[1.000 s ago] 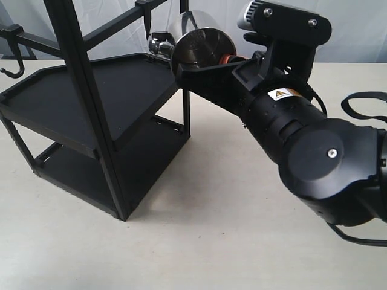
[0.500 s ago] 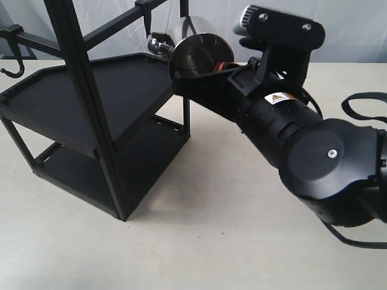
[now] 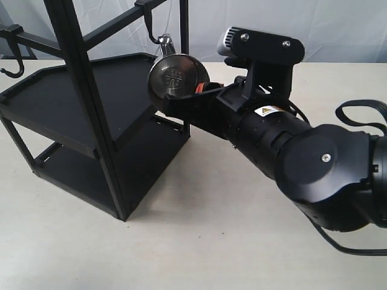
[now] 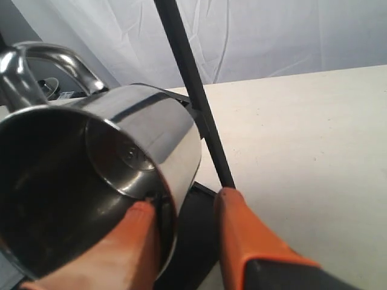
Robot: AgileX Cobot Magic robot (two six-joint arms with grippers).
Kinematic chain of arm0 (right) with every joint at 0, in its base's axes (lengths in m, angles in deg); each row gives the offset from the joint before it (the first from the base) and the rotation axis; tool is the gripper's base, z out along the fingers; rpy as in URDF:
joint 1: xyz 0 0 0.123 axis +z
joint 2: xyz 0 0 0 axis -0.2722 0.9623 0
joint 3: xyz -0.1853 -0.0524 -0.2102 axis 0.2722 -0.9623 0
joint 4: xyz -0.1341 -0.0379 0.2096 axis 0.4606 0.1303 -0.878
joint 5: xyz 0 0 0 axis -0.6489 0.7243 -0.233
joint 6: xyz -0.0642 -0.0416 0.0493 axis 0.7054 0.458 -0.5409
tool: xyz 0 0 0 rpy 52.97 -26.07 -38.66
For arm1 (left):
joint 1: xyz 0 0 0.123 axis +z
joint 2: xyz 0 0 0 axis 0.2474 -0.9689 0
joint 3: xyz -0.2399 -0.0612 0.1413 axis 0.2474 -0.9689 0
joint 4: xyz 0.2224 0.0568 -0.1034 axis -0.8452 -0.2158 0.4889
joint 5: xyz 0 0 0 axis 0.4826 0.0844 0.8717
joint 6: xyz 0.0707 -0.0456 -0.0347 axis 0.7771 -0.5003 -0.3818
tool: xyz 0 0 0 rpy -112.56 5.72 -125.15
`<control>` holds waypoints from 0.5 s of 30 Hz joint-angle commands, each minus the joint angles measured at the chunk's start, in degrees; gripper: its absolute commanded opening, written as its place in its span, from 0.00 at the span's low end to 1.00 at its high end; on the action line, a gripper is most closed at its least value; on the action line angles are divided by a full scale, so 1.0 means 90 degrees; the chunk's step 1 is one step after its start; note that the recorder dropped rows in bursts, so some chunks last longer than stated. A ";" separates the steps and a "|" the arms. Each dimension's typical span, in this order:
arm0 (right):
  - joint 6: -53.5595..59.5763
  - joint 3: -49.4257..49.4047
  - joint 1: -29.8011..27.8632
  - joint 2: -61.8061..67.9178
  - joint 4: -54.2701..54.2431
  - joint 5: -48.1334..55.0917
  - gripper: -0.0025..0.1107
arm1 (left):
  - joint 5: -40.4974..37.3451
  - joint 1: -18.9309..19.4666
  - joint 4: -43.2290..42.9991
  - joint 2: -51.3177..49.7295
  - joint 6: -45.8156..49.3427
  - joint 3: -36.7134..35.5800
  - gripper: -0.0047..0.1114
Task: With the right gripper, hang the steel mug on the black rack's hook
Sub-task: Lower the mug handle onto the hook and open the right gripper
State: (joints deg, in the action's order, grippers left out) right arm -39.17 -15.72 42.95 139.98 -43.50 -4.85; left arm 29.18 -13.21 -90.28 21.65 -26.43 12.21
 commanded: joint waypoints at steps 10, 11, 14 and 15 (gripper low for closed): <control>0.0787 -0.0012 0.0003 -0.1087 -0.0174 0.0268 0.29 | 0.0027 -0.0008 -0.0023 0.0030 -0.0014 0.0014 0.05; 0.1677 -0.0012 0.0003 -0.1361 -0.0663 0.0268 0.17 | 0.0027 -0.0008 -0.0023 0.0030 -0.0014 0.0014 0.05; 0.4794 -0.0012 0.0003 -0.2125 -0.2776 0.0273 0.02 | 0.0027 -0.0008 -0.0023 0.0030 -0.0014 0.0014 0.05; 0.5383 -0.0012 0.0003 -0.2278 -0.3036 0.0273 0.02 | 0.0027 -0.0008 -0.0023 0.0030 -0.0014 0.0014 0.05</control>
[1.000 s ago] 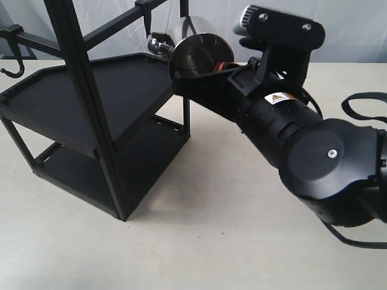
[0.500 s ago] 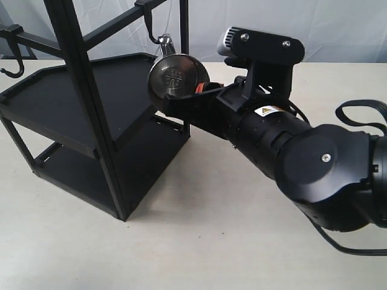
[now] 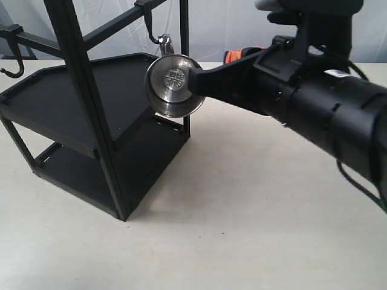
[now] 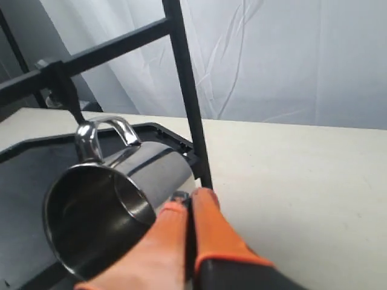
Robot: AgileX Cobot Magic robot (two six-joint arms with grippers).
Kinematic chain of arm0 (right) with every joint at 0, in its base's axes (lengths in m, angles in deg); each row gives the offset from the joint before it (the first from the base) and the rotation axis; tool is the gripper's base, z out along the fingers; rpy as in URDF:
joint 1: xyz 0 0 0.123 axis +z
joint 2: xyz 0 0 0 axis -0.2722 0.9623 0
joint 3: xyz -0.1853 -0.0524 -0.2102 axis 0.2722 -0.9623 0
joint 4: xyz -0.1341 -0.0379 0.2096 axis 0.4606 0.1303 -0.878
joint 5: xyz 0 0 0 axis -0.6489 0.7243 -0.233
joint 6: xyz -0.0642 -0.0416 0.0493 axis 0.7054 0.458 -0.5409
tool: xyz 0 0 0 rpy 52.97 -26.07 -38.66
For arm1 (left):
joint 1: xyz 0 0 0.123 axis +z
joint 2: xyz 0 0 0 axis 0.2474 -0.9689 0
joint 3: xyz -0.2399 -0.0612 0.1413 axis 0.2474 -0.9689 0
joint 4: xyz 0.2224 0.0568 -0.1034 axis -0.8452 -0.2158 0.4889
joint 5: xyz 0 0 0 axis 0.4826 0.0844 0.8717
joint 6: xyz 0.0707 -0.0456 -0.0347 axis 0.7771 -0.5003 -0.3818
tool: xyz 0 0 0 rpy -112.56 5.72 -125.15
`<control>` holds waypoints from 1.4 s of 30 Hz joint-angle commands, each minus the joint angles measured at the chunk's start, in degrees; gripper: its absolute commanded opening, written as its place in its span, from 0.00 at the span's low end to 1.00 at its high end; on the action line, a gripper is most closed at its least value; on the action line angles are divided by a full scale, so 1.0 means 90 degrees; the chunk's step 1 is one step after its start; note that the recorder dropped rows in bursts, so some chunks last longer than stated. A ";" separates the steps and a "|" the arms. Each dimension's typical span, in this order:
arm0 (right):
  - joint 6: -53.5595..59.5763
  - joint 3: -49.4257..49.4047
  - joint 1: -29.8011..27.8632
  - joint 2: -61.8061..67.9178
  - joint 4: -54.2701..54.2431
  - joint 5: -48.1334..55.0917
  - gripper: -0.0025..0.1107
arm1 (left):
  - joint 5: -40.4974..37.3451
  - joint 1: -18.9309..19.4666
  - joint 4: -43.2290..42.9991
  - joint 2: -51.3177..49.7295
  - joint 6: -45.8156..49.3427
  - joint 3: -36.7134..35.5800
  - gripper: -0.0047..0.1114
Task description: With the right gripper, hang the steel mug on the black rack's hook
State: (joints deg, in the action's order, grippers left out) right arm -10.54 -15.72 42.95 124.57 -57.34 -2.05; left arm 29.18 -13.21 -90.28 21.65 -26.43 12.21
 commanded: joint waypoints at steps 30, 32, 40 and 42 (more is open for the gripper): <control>0.3930 -0.0149 -0.6124 -0.5047 -0.1498 0.2263 0.02 | 0.0027 -0.0008 -0.0023 0.0030 -0.0014 0.0014 0.05; 0.3930 -0.0448 -0.6871 -0.5341 -0.1498 0.3283 0.02 | 0.0027 -0.0008 -0.0023 0.0030 -0.0014 0.0014 0.05; 0.3553 -0.2175 -0.7785 -0.5485 -0.1498 0.5623 0.02 | 0.0027 -0.0008 -0.0023 0.0030 -0.0014 0.0014 0.05; 0.2450 -0.2609 -0.7868 -0.5522 -0.0434 0.5974 0.02 | 0.0027 -0.0008 -0.0023 0.0030 -0.0014 0.0014 0.05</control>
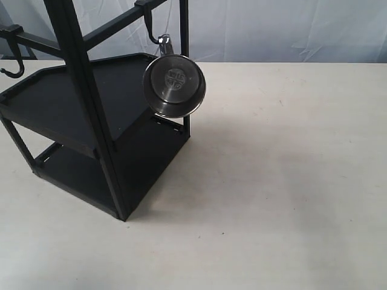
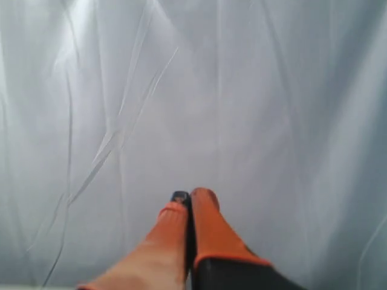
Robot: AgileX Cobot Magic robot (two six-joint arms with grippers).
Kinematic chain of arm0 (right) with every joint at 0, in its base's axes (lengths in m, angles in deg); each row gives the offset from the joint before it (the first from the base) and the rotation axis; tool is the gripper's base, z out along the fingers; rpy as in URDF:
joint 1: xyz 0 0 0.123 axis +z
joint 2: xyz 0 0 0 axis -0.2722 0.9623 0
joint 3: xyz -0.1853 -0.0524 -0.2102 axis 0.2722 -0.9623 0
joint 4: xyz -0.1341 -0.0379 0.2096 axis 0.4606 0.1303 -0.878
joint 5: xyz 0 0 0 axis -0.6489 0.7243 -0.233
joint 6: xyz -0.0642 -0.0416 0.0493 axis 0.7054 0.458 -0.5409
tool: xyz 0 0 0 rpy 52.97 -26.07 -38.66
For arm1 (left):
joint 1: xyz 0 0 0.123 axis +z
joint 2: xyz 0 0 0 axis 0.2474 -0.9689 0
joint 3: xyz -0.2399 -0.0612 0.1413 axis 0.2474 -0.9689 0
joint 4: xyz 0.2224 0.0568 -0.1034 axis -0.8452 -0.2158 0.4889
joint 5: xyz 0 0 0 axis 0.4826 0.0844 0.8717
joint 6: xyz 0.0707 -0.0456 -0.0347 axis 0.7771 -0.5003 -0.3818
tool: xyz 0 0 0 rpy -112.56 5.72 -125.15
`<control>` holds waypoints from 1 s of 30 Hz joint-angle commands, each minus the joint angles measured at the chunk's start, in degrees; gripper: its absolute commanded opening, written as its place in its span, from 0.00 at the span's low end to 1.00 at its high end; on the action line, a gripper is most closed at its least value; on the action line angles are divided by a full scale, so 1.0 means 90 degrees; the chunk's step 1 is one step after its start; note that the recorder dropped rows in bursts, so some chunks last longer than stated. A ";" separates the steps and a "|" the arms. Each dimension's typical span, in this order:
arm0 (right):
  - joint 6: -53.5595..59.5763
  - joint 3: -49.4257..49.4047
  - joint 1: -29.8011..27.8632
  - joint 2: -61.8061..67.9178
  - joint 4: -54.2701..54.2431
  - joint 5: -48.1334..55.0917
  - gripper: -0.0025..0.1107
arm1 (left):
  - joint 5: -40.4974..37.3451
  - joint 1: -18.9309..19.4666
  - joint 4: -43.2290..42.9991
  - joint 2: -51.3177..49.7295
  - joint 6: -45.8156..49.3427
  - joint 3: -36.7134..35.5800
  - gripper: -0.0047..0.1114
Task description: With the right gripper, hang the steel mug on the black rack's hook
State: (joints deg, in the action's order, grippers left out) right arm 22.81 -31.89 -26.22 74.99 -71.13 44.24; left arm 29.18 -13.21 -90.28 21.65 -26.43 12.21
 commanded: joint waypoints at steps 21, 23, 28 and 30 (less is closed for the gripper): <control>-0.9681 -0.2841 -0.0144 -0.1652 0.9936 0.0373 0.02 | 0.0027 -0.0008 -0.0023 0.0030 -0.0014 0.0014 0.05; -0.9770 -0.2921 0.0006 -0.1800 0.9992 0.0475 0.02 | 0.0027 -0.0008 -0.0023 0.0030 -0.0014 0.0014 0.05; -0.9789 -0.2936 0.0741 -0.1873 1.0099 0.0536 0.02 | 0.0027 -0.0008 -0.0023 0.0030 -0.0014 0.0014 0.05; -0.9789 -0.2936 0.0994 -0.1873 1.0112 0.0567 0.02 | 0.0027 -0.0008 -0.0023 0.0030 -0.0014 0.0014 0.05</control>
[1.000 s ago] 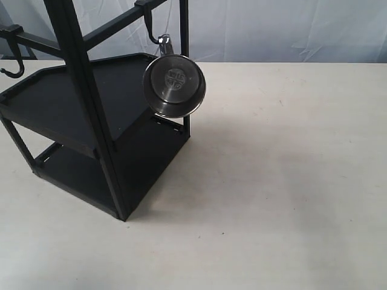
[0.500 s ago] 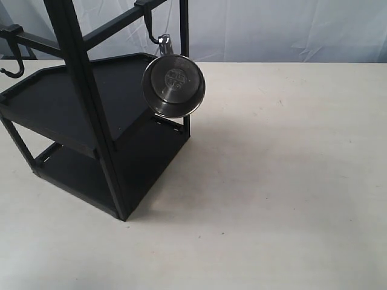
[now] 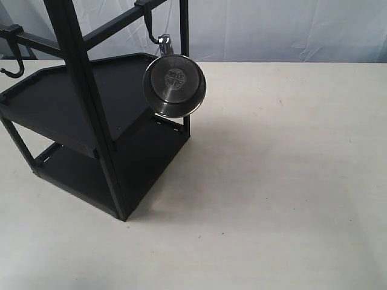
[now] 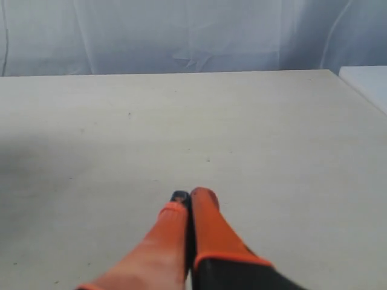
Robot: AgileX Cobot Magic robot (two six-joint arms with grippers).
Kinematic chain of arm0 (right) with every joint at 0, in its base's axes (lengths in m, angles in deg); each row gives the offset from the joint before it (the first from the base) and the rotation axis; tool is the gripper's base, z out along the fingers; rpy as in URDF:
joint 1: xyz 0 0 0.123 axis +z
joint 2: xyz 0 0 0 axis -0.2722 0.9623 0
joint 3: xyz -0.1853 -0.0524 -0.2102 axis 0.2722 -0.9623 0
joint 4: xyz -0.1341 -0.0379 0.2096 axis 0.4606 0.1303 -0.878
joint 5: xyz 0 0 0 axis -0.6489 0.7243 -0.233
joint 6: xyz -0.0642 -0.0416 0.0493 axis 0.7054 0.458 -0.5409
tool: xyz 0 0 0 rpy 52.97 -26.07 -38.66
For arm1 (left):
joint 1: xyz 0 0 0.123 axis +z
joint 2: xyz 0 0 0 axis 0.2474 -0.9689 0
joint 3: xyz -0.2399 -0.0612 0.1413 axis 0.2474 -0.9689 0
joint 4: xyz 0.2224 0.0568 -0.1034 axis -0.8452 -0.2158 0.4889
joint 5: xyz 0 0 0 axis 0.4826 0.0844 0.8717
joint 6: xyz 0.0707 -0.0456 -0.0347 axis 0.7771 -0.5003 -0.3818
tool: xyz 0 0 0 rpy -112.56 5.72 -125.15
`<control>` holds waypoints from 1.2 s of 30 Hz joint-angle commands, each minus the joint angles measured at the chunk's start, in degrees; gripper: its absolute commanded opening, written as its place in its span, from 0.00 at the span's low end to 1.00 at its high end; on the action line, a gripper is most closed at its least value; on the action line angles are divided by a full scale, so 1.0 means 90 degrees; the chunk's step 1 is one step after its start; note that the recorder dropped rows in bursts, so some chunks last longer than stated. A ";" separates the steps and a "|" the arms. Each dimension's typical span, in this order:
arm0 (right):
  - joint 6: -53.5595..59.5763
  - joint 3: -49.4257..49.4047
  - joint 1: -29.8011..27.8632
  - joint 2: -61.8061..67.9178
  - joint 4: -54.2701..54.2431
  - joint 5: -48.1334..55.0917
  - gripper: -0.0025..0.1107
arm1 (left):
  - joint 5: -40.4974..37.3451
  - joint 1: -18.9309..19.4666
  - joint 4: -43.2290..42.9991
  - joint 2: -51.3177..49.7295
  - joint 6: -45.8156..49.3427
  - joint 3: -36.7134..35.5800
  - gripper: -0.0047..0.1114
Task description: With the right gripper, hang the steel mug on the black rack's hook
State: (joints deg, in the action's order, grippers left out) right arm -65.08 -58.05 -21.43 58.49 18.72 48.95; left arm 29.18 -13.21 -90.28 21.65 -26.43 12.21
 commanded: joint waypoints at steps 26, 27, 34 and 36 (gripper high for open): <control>-0.1055 -0.0029 0.0772 -0.0040 0.0482 -0.0007 0.02 | 0.0027 -0.0008 -0.0023 0.0030 -0.0014 0.0014 0.05; -0.1055 -0.0029 0.0772 -0.0040 0.0482 -0.0007 0.02 | 0.0027 -0.0008 -0.0023 0.0030 -0.0014 0.0014 0.05; -0.1055 -0.0029 0.0772 -0.0040 0.0482 -0.0007 0.02 | 0.0027 -0.0008 -0.0023 0.0030 -0.0014 0.0014 0.05; -0.1055 -0.0029 0.0772 -0.0040 0.0482 -0.0007 0.02 | 0.0027 -0.0008 -0.0023 0.0030 -0.0014 0.0014 0.05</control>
State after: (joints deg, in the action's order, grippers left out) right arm -74.58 -58.05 -14.60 58.49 22.80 49.15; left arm 29.18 -13.21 -90.28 21.65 -26.43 12.21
